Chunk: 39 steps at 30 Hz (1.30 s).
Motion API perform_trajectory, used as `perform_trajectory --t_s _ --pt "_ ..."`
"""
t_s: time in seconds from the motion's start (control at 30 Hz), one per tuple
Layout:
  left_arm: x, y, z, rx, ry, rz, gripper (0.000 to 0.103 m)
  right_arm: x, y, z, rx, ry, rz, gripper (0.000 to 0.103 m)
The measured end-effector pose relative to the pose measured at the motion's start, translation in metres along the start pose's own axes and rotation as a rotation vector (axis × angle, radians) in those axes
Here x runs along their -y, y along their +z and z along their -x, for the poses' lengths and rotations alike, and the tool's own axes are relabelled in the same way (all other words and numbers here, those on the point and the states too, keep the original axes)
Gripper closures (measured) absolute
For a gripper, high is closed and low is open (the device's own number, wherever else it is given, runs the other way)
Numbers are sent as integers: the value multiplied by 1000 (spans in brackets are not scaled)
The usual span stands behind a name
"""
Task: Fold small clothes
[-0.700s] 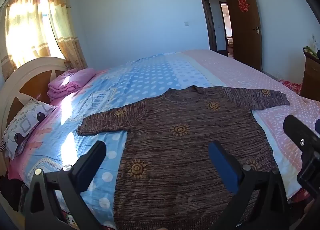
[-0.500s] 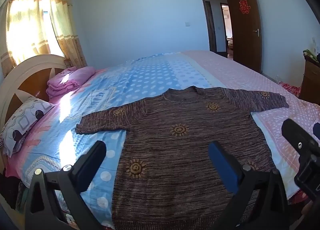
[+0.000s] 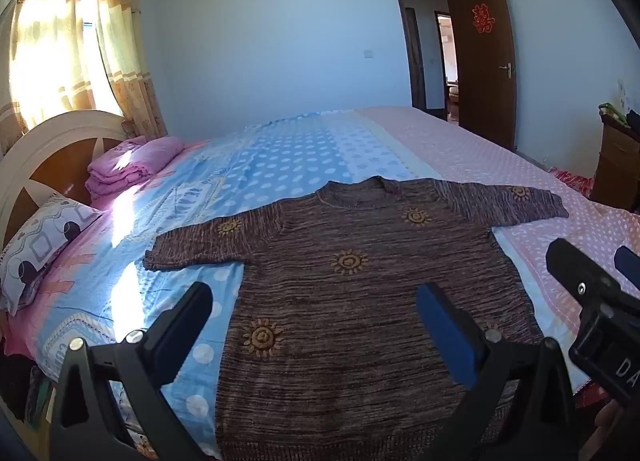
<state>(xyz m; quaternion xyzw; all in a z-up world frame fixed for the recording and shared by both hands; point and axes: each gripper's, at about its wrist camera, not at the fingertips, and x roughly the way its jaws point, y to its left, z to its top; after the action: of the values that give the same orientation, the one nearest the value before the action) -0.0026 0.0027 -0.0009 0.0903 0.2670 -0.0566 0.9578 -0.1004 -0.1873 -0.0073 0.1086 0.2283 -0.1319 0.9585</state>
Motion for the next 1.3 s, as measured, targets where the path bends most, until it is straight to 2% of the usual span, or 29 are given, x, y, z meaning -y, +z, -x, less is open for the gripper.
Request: perform_trajectory --t_s 1.3 --pt "-1 -5 -5 -41 -21 16 0 0 -4 -4 -22 7 -8 1"
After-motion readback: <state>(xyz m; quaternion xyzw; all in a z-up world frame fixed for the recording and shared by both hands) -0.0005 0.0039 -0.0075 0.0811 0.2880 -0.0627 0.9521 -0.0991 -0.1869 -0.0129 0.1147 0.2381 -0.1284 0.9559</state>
